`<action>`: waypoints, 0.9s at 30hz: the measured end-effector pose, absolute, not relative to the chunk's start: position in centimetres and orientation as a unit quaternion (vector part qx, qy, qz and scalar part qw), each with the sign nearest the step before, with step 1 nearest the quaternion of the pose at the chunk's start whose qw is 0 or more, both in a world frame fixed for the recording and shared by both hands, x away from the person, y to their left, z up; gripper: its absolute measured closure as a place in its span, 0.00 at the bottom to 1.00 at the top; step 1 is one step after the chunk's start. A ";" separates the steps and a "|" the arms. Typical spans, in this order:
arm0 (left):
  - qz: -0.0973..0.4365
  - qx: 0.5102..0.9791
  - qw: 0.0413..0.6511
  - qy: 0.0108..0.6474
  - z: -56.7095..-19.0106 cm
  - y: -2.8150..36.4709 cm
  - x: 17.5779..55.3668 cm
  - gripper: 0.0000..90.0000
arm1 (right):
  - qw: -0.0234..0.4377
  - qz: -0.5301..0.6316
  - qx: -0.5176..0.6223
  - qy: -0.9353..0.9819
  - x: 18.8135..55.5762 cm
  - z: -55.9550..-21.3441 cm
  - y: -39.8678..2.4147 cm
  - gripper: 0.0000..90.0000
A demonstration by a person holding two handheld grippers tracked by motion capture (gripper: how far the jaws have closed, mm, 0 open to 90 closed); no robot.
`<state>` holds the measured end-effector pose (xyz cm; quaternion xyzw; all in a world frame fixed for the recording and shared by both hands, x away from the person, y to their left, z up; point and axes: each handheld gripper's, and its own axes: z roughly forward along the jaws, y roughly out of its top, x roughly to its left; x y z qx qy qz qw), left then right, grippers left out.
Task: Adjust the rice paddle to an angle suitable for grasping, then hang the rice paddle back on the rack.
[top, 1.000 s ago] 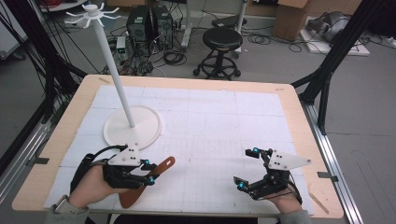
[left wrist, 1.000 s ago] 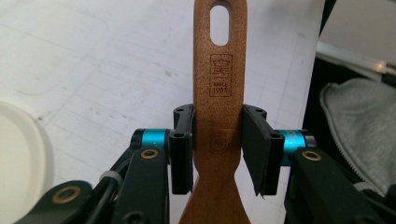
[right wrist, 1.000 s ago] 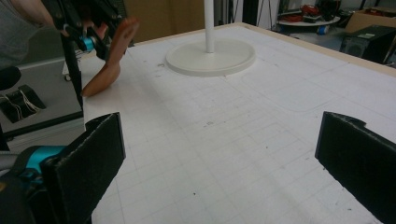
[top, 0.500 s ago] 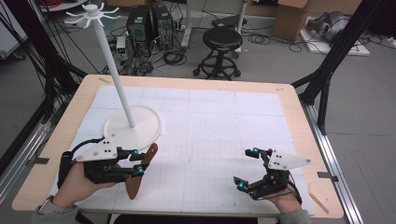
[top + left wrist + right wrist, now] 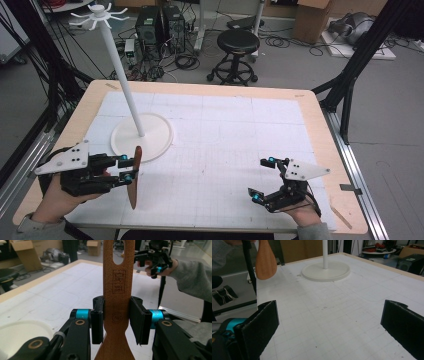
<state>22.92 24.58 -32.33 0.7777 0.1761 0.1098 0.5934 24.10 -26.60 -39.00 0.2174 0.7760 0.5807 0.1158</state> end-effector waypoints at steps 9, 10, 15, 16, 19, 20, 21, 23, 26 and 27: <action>0.139 0.765 0.592 0.213 -33.2 26.8 23.2 0.73 | 0.109 0.582 0.215 0.776 24.6 -39.2 -26.3 0.00; 0.143 0.766 0.588 0.219 -33.4 27.0 23.2 0.73 | 0.110 0.583 0.214 0.776 24.7 -39.2 -26.3 0.00; 0.152 0.756 0.591 0.237 -33.8 28.2 23.0 0.73 | 0.104 0.578 0.206 0.783 24.9 -39.2 -25.5 0.00; 0.154 0.754 0.591 0.240 -33.7 28.5 22.9 0.73 | 0.105 0.578 0.202 0.784 25.0 -39.2 -25.4 0.00; 0.161 0.751 0.593 0.244 -33.5 29.0 22.6 0.73 | 0.102 0.578 0.203 0.783 25.1 -39.2 -25.2 0.00; 0.163 0.749 0.593 0.244 -33.4 29.1 22.6 0.73 | 0.102 0.581 0.202 0.782 25.1 -39.1 -25.2 0.00; 0.166 0.747 0.595 0.244 -33.3 29.3 22.5 0.73 | 0.100 0.582 0.202 0.781 25.2 -39.1 -25.2 0.00; 0.169 0.744 0.599 0.245 -33.0 29.5 22.5 0.73 | 0.100 0.582 0.202 0.781 25.3 -39.2 -25.2 0.00; 0.170 0.741 0.603 0.243 -32.6 29.9 22.6 0.73 | 0.098 0.584 0.205 0.779 25.4 -39.2 -25.3 0.00; 0.170 0.742 0.601 0.245 -32.5 30.0 22.7 0.73 | 0.097 0.583 0.207 0.780 25.4 -39.2 -25.3 0.00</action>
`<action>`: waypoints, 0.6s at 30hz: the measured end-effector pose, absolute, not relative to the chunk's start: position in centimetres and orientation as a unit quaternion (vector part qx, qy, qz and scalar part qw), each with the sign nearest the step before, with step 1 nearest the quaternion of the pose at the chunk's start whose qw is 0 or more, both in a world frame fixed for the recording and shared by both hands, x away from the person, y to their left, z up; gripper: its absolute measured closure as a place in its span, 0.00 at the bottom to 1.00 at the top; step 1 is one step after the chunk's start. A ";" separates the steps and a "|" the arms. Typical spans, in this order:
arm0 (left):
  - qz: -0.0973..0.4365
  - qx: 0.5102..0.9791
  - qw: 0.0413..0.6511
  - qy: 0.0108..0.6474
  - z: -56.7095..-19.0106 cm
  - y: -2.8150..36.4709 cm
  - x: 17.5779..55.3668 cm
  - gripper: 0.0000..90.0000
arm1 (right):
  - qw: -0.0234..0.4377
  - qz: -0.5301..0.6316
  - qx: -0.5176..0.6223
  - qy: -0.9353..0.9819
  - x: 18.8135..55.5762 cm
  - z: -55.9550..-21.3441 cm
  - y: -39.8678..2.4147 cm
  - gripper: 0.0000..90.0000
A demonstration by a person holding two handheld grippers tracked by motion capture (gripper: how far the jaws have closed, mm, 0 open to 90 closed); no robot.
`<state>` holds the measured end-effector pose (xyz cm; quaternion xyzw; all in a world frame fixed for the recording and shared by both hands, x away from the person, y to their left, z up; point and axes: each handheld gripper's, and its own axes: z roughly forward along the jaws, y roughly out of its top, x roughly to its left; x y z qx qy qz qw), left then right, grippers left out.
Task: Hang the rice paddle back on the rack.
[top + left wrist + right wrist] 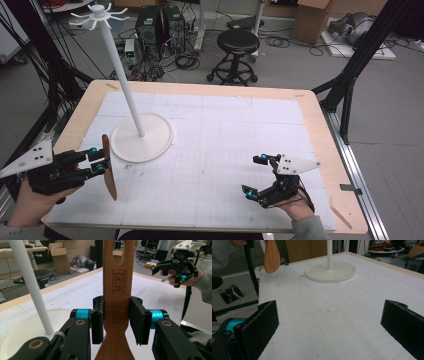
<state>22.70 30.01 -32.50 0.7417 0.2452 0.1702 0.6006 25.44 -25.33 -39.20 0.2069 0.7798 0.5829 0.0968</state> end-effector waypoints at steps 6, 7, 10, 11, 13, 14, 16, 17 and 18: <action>0.173 0.731 0.609 0.256 -32.1 31.1 23.5 0.73 | 0.104 0.582 0.206 0.780 25.2 -39.2 -25.4 0.00; 0.172 0.727 0.613 0.258 -32.0 31.2 23.6 0.73 | 0.100 0.580 0.210 0.781 25.1 -39.2 -25.4 0.00; 0.169 0.716 0.626 0.260 -31.6 31.7 23.9 0.73 | 0.104 0.583 0.211 0.778 25.0 -39.1 -25.4 0.00; 0.175 0.714 0.624 0.264 -31.5 31.8 24.0 0.73 | 0.104 0.583 0.212 0.778 25.0 -39.1 -25.4 0.00; 0.180 0.710 0.625 0.270 -31.2 32.0 24.3 0.73 | 0.104 0.581 0.213 0.778 25.0 -39.1 -25.3 0.00; 0.175 0.705 0.630 0.273 -31.1 32.2 24.5 0.73 | 0.102 0.582 0.210 0.779 25.0 -39.2 -25.3 0.00; 0.162 0.699 0.641 0.273 -30.8 32.3 24.8 0.73 | 0.103 0.582 0.209 0.779 25.1 -39.2 -25.3 0.00; 0.162 0.699 0.641 0.273 -30.8 32.3 24.8 0.73 | 0.102 0.580 0.212 0.780 25.1 -39.2 -25.3 0.00; 0.166 0.704 0.636 0.269 -30.3 32.2 25.0 0.73 | 0.101 0.581 0.213 0.779 25.1 -39.2 -25.3 0.00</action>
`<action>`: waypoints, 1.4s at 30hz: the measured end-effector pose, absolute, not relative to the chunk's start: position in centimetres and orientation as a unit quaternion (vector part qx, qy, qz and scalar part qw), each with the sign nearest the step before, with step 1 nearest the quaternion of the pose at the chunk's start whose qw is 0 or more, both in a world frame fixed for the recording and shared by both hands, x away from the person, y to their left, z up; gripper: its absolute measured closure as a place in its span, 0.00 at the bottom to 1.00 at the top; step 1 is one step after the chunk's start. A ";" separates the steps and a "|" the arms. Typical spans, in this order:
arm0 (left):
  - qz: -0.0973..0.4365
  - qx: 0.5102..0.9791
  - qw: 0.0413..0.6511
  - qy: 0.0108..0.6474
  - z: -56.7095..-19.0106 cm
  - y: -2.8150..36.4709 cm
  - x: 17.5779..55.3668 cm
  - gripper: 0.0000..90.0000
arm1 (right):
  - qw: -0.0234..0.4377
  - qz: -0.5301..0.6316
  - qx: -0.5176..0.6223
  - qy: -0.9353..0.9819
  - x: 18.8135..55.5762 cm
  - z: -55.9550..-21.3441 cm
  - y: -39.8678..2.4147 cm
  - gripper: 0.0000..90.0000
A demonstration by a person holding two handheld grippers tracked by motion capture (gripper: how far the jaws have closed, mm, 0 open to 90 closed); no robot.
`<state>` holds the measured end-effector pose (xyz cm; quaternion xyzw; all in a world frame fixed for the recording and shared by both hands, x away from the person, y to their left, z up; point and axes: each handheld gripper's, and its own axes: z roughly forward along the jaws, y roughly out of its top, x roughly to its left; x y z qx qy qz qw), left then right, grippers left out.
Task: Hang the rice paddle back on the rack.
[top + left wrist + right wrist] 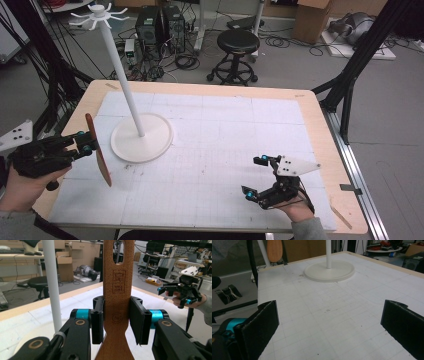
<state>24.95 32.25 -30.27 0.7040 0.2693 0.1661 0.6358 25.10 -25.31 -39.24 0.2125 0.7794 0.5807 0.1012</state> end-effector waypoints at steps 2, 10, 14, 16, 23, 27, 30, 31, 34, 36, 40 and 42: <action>0.170 0.711 0.628 0.268 -29.7 32.2 25.3 0.73 | 0.101 0.583 0.213 0.778 25.2 -39.2 -25.4 0.00; 0.184 0.711 0.628 0.257 -27.5 32.9 26.4 0.73 | 0.099 0.586 0.214 0.775 25.1 -39.2 -25.4 0.00; 0.194 0.715 0.619 0.261 -26.8 33.2 26.9 0.73 | 0.099 0.588 0.216 0.773 25.1 -39.2 -25.5 0.00; 0.198 0.711 0.621 0.263 -26.4 33.4 27.2 0.73 | 0.099 0.592 0.215 0.771 25.0 -39.1 -25.6 0.00; 0.210 0.708 0.616 0.273 -25.1 33.9 27.9 0.73 | 0.104 0.594 0.220 0.766 24.6 -39.0 -26.0 0.00; 0.216 0.703 0.620 0.274 -24.5 34.3 28.2 0.73 | 0.109 0.595 0.224 0.764 24.4 -38.9 -26.3 0.00; 0.217 0.701 0.621 0.275 -24.2 34.6 28.5 0.73 | 0.111 0.596 0.224 0.763 24.4 -38.9 -26.5 0.00; 0.218 0.699 0.624 0.274 -24.0 34.8 28.5 0.73 | 0.110 0.595 0.225 0.763 24.3 -38.9 -26.6 0.00; 0.217 0.690 0.633 0.274 -23.9 35.0 28.6 0.73 | 0.110 0.596 0.226 0.763 24.2 -39.0 -26.7 0.00; 0.215 0.686 0.639 0.272 -23.9 35.2 28.9 0.73 | 0.110 0.596 0.226 0.763 24.1 -39.1 -26.8 0.00; 0.214 0.685 0.640 0.274 -23.6 35.2 29.5 0.73 | 0.110 0.597 0.229 0.761 23.9 -39.1 -26.9 0.00; 0.214 0.691 0.634 0.272 -23.2 35.1 29.7 0.73 | 0.111 0.597 0.230 0.760 23.9 -39.1 -27.0 0.00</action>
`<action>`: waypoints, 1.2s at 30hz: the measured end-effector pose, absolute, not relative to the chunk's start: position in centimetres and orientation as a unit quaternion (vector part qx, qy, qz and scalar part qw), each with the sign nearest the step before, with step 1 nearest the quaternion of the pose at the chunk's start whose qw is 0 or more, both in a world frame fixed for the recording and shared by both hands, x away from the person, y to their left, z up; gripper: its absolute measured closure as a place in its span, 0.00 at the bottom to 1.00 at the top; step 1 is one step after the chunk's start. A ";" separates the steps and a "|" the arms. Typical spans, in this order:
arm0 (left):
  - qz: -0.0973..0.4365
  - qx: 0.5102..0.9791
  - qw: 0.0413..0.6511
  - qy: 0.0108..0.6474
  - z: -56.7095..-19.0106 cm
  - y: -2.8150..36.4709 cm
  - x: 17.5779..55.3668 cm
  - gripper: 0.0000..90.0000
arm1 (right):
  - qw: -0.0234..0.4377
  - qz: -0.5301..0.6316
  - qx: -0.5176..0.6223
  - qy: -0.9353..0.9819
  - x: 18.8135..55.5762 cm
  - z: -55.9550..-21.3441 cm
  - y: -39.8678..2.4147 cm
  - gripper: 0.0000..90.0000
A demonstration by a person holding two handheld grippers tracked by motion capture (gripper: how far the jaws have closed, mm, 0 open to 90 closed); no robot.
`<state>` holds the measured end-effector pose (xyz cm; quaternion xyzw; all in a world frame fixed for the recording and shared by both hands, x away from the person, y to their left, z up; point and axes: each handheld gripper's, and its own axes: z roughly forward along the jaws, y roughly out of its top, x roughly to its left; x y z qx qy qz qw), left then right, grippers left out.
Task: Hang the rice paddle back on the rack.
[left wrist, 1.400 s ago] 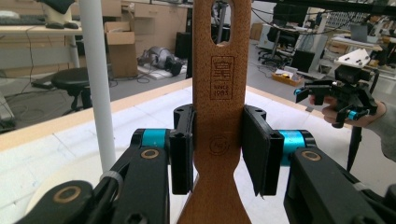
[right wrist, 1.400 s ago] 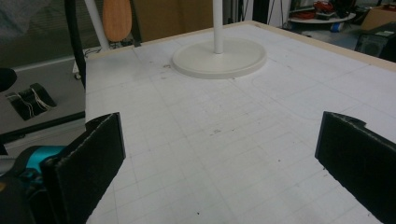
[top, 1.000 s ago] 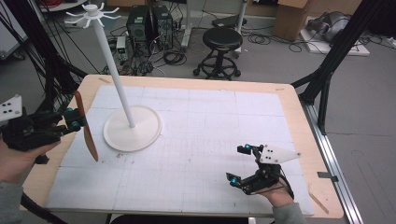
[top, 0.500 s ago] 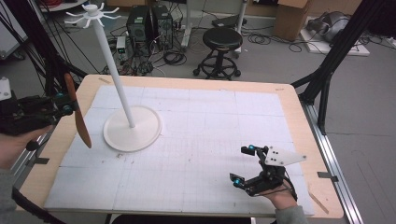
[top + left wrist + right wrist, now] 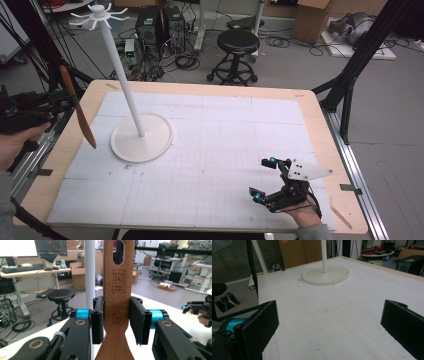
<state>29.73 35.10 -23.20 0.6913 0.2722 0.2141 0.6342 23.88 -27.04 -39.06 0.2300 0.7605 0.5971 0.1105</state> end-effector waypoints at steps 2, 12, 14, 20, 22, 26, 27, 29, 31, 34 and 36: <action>0.216 0.694 0.631 0.270 -22.7 35.0 29.9 0.73 | 0.111 0.598 0.230 0.760 23.9 -39.1 -27.1 0.00; 0.237 0.694 0.623 0.271 -20.2 35.0 30.7 0.73 | 0.110 0.602 0.234 0.755 24.0 -39.1 -27.4 0.00; 0.235 0.691 0.627 0.271 -19.8 35.0 31.1 0.73 | 0.109 0.603 0.234 0.755 24.0 -39.1 -27.4 0.00; 0.238 0.694 0.620 0.277 -18.8 34.8 32.4 0.73 | 0.103 0.609 0.235 0.751 23.9 -39.0 -27.5 0.00; 0.239 0.694 0.619 0.280 -18.4 34.8 32.6 0.73 | 0.103 0.611 0.234 0.750 23.9 -39.0 -27.5 0.00; 0.245 0.686 0.627 0.277 -17.6 34.9 32.9 0.73 | 0.101 0.609 0.242 0.749 24.1 -39.3 -27.8 0.00; 0.246 0.683 0.630 0.276 -17.4 34.9 33.0 0.73 | 0.102 0.611 0.242 0.747 24.1 -39.4 -27.9 0.00; 0.245 0.682 0.633 0.274 -17.2 34.9 33.1 0.73 | 0.101 0.612 0.244 0.746 24.1 -39.4 -28.0 0.00; 0.246 0.683 0.631 0.273 -16.9 34.7 33.3 0.73 | 0.102 0.612 0.245 0.745 24.0 -39.4 -28.0 0.00; 0.246 0.683 0.630 0.275 -16.6 34.4 33.8 0.73 | 0.103 0.616 0.246 0.741 23.9 -39.2 -28.2 0.00; 0.246 0.682 0.631 0.276 -16.6 34.4 33.9 0.73 | 0.102 0.615 0.248 0.741 23.8 -39.2 -28.3 0.00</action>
